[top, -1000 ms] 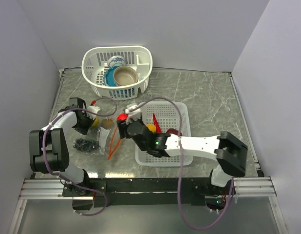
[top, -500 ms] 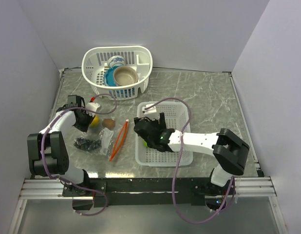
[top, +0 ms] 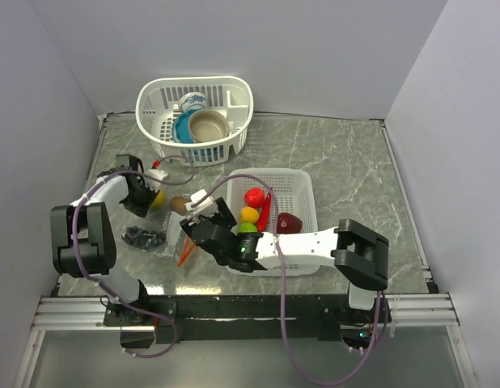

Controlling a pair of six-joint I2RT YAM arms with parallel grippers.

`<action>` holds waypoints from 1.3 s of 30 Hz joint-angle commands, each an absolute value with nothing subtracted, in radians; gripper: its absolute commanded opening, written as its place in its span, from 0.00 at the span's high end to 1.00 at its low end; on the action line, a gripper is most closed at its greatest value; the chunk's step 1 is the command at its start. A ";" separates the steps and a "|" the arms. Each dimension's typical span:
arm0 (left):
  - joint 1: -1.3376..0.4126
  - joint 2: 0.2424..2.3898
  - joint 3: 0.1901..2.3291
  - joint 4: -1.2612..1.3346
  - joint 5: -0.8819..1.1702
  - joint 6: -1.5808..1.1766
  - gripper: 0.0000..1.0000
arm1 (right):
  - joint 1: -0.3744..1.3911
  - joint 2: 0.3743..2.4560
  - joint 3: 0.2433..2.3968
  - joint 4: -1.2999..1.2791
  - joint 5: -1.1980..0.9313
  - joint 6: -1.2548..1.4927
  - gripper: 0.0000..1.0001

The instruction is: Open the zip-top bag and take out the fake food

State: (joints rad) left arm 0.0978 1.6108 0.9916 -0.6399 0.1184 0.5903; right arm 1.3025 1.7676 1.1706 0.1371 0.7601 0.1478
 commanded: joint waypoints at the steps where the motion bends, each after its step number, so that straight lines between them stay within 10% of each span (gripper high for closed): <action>1: 0.095 1.484 1.210 -0.854 0.294 0.588 0.99 | 1.298 1.752 1.160 0.215 0.769 0.159 0.15; 9: 0.083 1.387 1.591 -1.221 0.518 0.594 0.99 | 1.298 1.759 1.098 0.230 0.788 0.202 0.14; 28: 0.074 1.368 1.045 -0.778 0.175 0.630 0.99 | 1.260 2.012 1.386 0.089 0.746 0.228 0.00; 39: 0.101 1.531 1.277 -0.758 0.227 0.577 0.99 | 1.144 2.178 1.600 0.074 0.650 0.311 0.00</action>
